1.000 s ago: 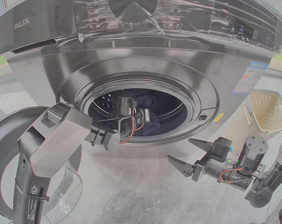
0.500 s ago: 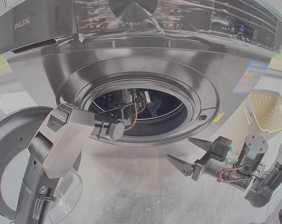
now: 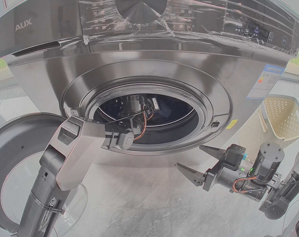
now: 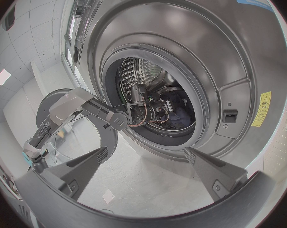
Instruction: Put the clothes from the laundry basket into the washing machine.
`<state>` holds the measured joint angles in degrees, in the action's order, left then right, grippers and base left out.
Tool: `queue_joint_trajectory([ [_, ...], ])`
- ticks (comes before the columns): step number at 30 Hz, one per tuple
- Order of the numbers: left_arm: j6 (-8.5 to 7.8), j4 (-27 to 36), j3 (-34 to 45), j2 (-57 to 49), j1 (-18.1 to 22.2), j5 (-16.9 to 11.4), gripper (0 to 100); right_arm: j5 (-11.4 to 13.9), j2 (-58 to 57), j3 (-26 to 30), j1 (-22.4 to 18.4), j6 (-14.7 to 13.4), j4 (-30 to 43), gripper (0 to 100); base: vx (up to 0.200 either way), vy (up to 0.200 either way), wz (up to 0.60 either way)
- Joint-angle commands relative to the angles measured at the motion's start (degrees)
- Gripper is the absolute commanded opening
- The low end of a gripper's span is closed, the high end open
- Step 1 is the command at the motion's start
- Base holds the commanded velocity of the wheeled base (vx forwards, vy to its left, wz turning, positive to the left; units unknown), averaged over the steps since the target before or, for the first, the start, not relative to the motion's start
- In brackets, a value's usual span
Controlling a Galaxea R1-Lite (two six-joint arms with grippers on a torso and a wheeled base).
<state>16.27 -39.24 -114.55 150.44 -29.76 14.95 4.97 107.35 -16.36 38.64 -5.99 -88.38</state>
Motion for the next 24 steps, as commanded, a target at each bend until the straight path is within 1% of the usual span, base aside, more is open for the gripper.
queue_joint_trajectory([
  [1, 0.07, 0.4, 0.0, -0.7, -0.3, 0.1, 100, 0.0, 0.0, 0.0, 0.0, 0.0, 0.0, 100, 0.0, 0.0, 0.0],
  [5, -0.01, 1.4, 3.5, -3.5, -0.3, 0.1, 100, 0.0, 0.0, 0.0, -0.1, 0.0, 0.0, 100, 0.0, 0.0, 0.0],
  [8, -0.1, 1.4, 7.5, -6.8, -0.3, 0.1, 100, 0.0, 0.0, 0.1, -0.1, 0.0, 0.0, 100, 0.0, 0.0, 0.0],
  [9, -0.1, 1.4, 7.5, -6.8, -0.3, 0.1, 100, 0.0, 0.0, 0.1, -0.1, 0.0, 0.0, 100, 0.0, 0.0, 0.0],
  [10, -0.63, 1.6, 11.1, -9.4, -0.5, 0.1, 100, 0.0, 0.0, 0.1, -0.1, 0.0, 0.0, 100, 0.0, 0.0, 0.0],
  [13, -1.95, 2.2, 16.0, -12.5, -1.4, 0.2, 100, 0.0, 0.0, 0.1, 0.0, 0.0, 0.0, 100, 0.0, 0.0, 0.0],
  [17, -2.56, 1.4, 21.7, -15.3, -2.9, 0.3, 100, 0.0, 0.1, 0.3, 0.0, 0.0, 0.0, 100, 0.0, 0.0, 0.0],
  [18, -2.83, 0.7, 24.2, -16.1, -4.2, 0.3, 100, 0.0, 0.0, 0.4, 0.0, 0.0, 0.0, 100, 0.0, 0.0, 0.0],
  [19, -2.92, 0.5, 24.7, -16.3, -4.4, 0.3, 100, 0.0, 0.0, 0.5, 0.0, -0.1, 0.0, 100, 0.0, 0.0, 0.0],
  [20, -3.79, -1.4, 27.9, -16.5, -5.3, 0.2, 100, 0.1, 0.0, 0.5, 0.0, -0.1, 0.0, 100, 0.0, 0.0, 0.0],
  [21, -3.79, -1.4, 27.9, -16.5, -5.3, 0.2, 100, 0.1, 0.0, 0.5, 0.0, -0.1, 0.0, 100, 0.0, 0.0, 0.0],
  [22, -7.4, -5.2, 32.7, -16.7, -6.2, 0.1, 100, 0.1, 0.0, 0.6, -0.1, -0.1, 0.0, 100, 0.0, 0.0, 0.0],
  [23, -8.89, -7.5, 34.8, -16.8, -6.3, 0.0, 100, 0.1, 0.0, 0.7, -0.1, -0.1, 0.0, 100, 0.0, 0.0, 0.0],
  [24, -9.95, -10.1, 36.7, -17.0, -6.4, 0.0, 100, 0.1, 0.0, 0.7, -0.1, -0.1, 0.0, 100, 0.0, 0.0, 0.0],
])
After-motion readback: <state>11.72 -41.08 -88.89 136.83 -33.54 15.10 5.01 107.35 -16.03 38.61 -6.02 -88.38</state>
